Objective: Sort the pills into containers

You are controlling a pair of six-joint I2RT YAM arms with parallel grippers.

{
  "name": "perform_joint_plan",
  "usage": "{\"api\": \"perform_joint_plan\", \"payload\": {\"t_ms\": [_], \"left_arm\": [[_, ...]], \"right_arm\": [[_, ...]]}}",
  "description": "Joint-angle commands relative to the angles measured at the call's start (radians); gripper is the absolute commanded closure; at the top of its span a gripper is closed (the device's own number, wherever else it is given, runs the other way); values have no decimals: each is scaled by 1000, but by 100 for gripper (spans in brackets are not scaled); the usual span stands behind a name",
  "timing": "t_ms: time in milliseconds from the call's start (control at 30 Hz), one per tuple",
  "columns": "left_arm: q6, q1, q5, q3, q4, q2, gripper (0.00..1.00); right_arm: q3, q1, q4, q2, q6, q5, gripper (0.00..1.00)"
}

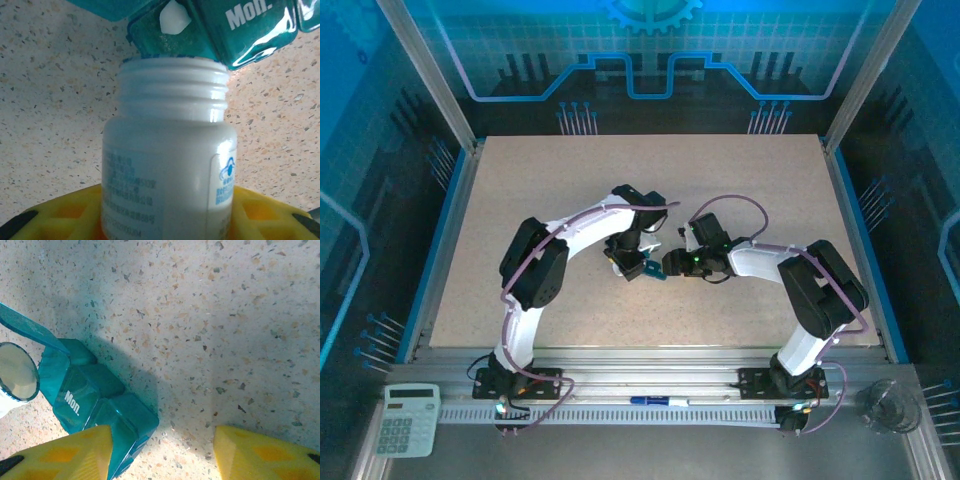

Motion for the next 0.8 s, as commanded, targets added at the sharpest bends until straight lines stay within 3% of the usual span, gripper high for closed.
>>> {"api": "perform_joint_plan", "payload": {"t_ms": [0,767], "left_arm": [[-4,-12,-14,33,-45,22,100],[1,-32,-71,93,-87,49,100]], "right_arm": [[3,-4,3,35,-1,-12,42],[-1,-4,7,40,2,-13,42]]}}
